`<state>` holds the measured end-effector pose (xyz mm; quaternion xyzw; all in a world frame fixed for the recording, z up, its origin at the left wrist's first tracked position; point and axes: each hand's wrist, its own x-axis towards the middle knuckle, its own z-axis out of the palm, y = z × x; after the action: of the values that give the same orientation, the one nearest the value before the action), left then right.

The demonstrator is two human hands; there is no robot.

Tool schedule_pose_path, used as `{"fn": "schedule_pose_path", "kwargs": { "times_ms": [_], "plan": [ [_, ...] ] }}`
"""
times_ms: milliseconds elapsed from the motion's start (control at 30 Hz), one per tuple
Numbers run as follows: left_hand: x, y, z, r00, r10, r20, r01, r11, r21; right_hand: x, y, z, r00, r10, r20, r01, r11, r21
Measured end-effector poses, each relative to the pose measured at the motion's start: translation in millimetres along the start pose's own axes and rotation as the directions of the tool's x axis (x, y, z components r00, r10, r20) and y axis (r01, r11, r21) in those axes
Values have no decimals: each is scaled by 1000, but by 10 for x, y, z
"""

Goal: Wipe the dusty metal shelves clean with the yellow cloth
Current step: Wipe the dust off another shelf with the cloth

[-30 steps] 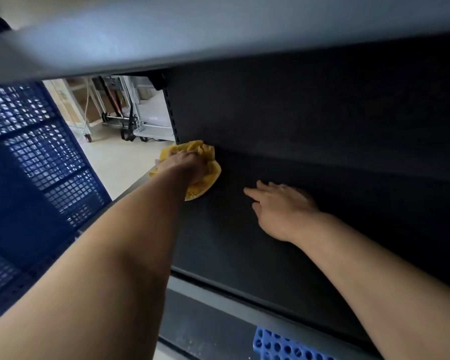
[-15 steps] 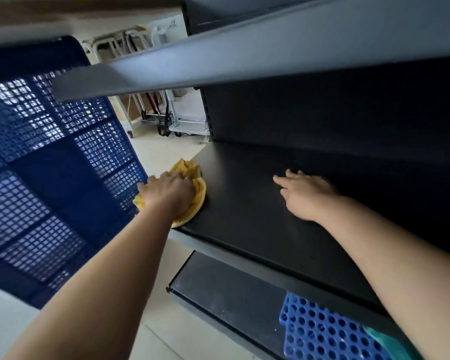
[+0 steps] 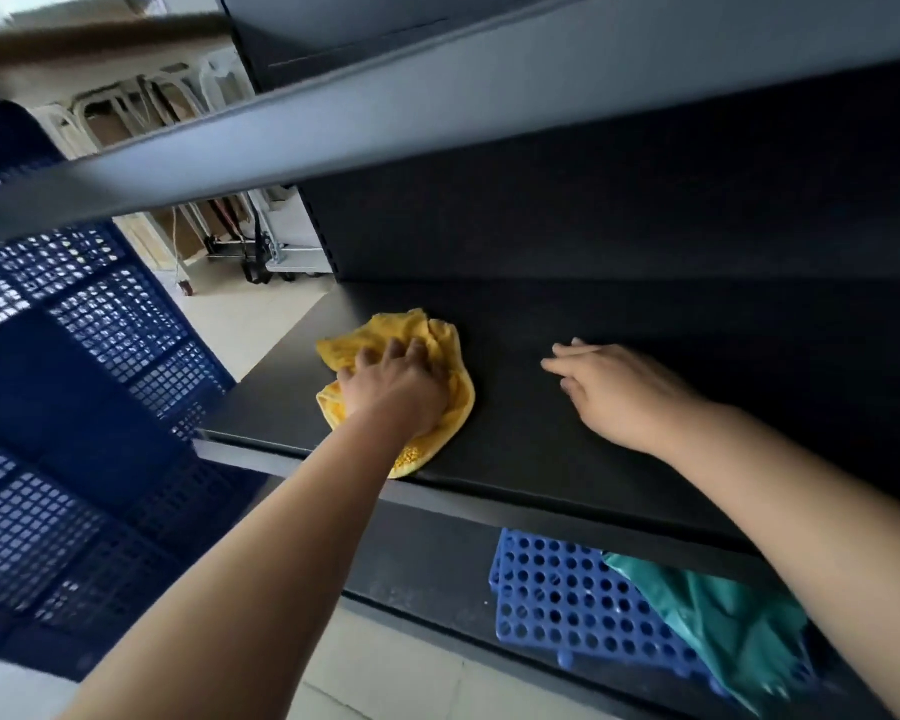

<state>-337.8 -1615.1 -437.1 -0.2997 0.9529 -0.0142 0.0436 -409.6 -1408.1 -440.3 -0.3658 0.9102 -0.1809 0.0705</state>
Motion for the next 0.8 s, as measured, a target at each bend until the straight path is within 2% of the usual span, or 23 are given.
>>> {"fn": "schedule_pose_path", "kwargs": {
  "times_ms": [200,400,633,800],
  "plan": [
    [-79,1112,-57,975,221,27,-221,975,16,-559,567,-260,983,152,-100,-161,983,-90],
    [-238,2145,-96,917,397,43,-397,918,4,-1196,1111,-508,930,332,-155,-354,924,-145],
    [-593,3138,-169,793,605,75,-607,795,10,-1991,1577,-747,802,510,-311,-580,789,-203],
    [-890,3683,-153,681,729,67,-731,682,5,-2461,1838,-835,687,625,-372,-712,682,-168]
  ]
}}
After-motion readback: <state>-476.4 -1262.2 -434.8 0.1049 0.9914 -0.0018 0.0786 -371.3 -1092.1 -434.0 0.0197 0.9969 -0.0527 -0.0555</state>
